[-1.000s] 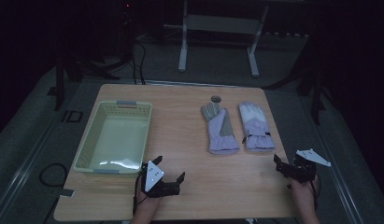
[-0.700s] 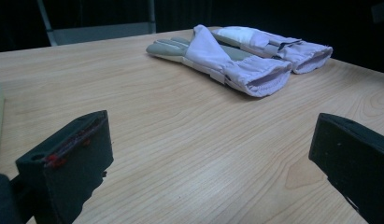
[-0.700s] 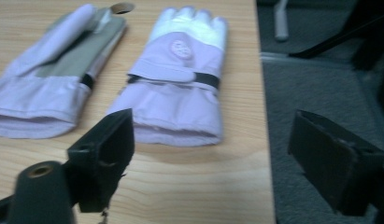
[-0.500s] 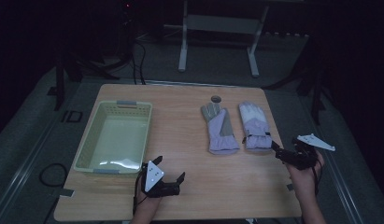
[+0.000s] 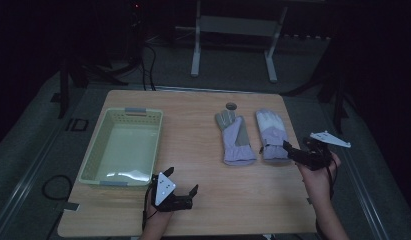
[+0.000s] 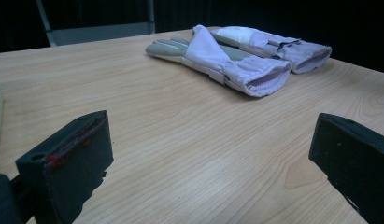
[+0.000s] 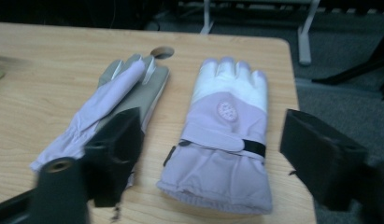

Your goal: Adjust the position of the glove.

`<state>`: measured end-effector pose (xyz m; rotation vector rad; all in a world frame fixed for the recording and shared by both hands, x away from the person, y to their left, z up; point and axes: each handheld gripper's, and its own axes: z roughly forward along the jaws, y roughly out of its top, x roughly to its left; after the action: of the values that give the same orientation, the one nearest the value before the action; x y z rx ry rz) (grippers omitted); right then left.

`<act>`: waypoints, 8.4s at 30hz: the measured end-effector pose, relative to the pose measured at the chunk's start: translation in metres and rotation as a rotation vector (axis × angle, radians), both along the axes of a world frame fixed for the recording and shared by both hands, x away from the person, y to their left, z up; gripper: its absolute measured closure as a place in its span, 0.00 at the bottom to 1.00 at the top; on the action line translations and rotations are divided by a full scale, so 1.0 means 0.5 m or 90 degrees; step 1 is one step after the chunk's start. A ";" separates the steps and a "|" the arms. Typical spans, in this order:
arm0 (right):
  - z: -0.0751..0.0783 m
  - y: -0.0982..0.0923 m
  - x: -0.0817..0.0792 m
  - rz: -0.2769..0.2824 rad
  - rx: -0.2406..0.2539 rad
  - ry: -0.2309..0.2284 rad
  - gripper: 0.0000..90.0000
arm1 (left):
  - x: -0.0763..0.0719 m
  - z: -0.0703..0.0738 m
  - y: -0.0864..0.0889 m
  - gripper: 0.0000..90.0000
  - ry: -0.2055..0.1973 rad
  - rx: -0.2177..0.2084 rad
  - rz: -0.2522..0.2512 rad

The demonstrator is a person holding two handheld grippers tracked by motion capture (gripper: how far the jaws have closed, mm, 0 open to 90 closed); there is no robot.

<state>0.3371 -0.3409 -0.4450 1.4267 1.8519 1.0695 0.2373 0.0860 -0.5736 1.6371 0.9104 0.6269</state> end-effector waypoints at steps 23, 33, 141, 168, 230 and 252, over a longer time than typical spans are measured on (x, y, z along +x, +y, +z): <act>0.009 0.134 0.111 0.103 -0.010 0.048 0.17 | -0.001 0.000 0.000 0.00 -0.003 0.004 -0.003; -0.023 0.198 0.171 0.125 -0.017 0.089 0.30 | -0.001 0.000 0.000 0.00 -0.003 0.003 -0.006; -0.136 0.325 0.061 0.196 -0.006 0.112 0.56 | 0.001 0.000 0.002 0.00 0.005 -0.007 -0.011; -0.036 0.011 0.146 0.127 -0.114 0.049 0.54 | 0.002 0.000 0.003 0.00 0.008 -0.013 -0.010; -0.038 0.012 0.164 0.115 -0.011 0.129 0.89 | 0.001 0.000 0.001 0.00 0.005 -0.007 -0.009; -0.012 0.096 -0.024 0.177 0.007 0.138 0.89 | 0.001 0.000 0.001 0.00 0.004 -0.007 -0.012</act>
<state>0.3249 -0.2931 -0.4510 1.3637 2.2542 1.0913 0.2377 0.0867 -0.5737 1.6366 0.9008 0.6028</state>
